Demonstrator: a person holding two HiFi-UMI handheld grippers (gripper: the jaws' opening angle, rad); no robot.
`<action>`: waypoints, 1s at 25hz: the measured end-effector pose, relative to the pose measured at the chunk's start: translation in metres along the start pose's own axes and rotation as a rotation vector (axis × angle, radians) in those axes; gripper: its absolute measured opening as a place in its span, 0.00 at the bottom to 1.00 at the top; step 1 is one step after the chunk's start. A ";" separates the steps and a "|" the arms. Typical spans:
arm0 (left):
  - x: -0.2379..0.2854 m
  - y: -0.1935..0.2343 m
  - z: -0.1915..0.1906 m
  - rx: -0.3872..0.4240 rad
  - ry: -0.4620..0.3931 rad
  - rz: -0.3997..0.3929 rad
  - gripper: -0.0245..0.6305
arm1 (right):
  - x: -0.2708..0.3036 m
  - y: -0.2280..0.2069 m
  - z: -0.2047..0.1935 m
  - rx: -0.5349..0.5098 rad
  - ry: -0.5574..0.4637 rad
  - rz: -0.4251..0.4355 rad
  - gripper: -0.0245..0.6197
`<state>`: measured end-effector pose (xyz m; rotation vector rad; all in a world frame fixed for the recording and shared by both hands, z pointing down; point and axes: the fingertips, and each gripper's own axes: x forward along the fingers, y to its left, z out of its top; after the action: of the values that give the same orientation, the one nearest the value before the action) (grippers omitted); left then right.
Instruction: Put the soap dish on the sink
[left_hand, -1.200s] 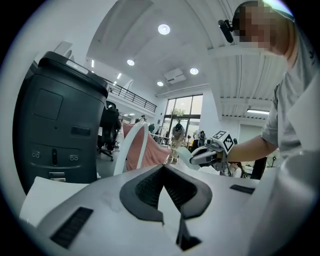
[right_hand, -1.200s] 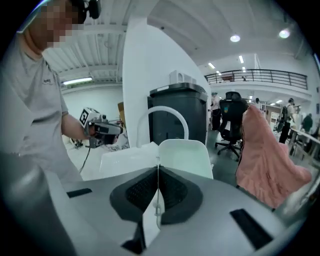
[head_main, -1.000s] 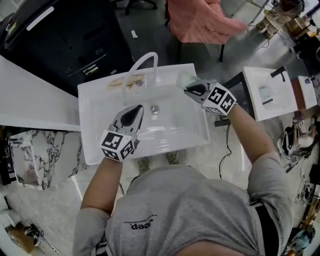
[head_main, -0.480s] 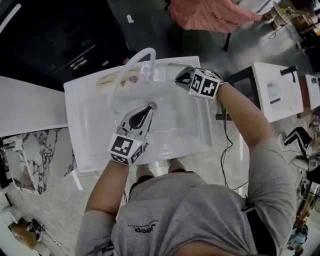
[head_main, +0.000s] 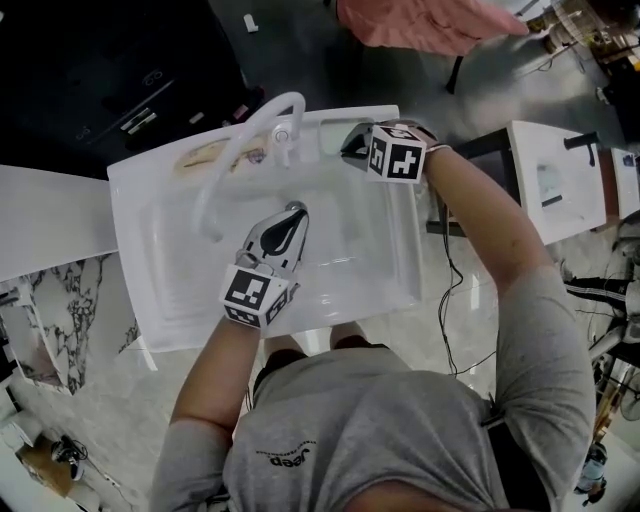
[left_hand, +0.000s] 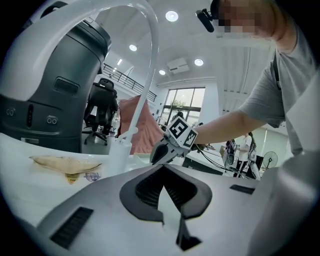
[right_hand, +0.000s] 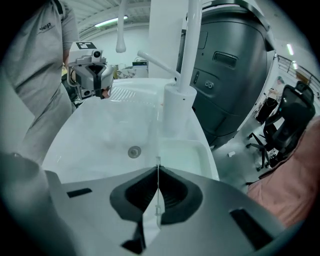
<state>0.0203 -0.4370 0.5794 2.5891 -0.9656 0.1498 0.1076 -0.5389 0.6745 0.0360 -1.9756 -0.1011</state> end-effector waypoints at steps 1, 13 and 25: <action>0.001 0.002 -0.001 0.001 0.000 0.004 0.06 | 0.002 0.000 -0.001 -0.005 0.007 0.006 0.13; 0.000 0.005 -0.005 0.002 -0.001 0.018 0.06 | 0.017 0.004 -0.012 -0.033 0.089 0.053 0.13; -0.008 0.003 -0.008 -0.006 -0.004 0.025 0.06 | 0.026 0.004 -0.018 -0.045 0.122 0.032 0.14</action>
<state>0.0122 -0.4309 0.5861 2.5739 -0.9982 0.1483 0.1136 -0.5379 0.7059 -0.0185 -1.8510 -0.1203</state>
